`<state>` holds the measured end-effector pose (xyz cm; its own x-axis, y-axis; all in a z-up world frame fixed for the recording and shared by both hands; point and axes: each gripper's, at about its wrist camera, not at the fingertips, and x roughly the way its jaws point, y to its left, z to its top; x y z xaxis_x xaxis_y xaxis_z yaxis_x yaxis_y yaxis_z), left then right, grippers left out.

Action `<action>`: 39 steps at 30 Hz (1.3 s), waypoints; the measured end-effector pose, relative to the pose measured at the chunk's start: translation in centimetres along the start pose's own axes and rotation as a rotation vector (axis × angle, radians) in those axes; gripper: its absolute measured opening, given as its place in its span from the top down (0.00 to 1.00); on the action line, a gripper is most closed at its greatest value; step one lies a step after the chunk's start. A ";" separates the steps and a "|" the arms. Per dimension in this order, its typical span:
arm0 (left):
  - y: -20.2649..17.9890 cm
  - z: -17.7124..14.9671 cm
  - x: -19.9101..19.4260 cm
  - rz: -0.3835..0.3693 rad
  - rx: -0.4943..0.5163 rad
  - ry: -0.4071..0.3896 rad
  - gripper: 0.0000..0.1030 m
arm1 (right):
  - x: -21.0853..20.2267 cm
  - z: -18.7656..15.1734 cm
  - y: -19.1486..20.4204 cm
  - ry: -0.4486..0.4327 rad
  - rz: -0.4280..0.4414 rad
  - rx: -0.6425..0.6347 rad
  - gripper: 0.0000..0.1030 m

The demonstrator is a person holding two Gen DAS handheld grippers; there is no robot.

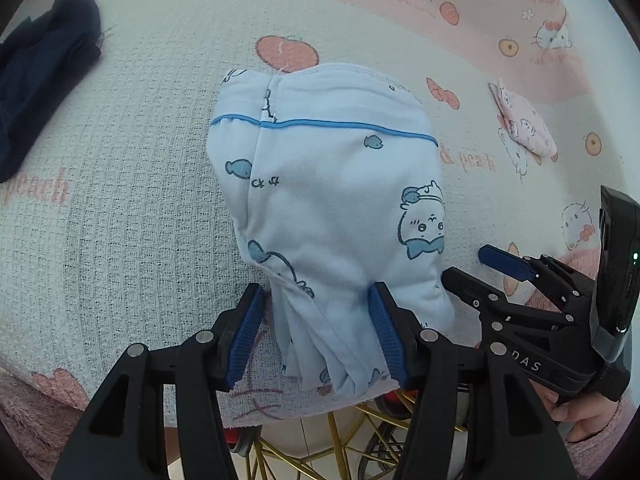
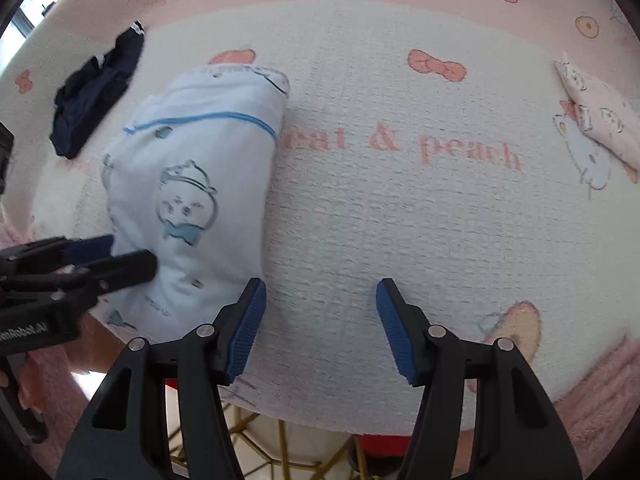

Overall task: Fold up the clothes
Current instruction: 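Pinch the bundle end with the left gripper and smooth it flat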

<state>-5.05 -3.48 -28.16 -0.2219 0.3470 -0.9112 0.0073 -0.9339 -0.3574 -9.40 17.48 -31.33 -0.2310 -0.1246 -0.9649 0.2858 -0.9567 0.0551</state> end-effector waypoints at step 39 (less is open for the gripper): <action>-0.4 -2.2 -1.3 0.122 0.031 0.033 0.39 | -4.0 -6.7 3.2 -0.103 0.074 -0.179 0.40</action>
<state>-2.64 -3.37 -27.24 -0.1893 0.2330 -0.9539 0.0017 -0.9714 -0.2376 -1.28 16.70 -28.97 -0.2943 -0.2273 -0.9283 0.4635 -0.8834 0.0694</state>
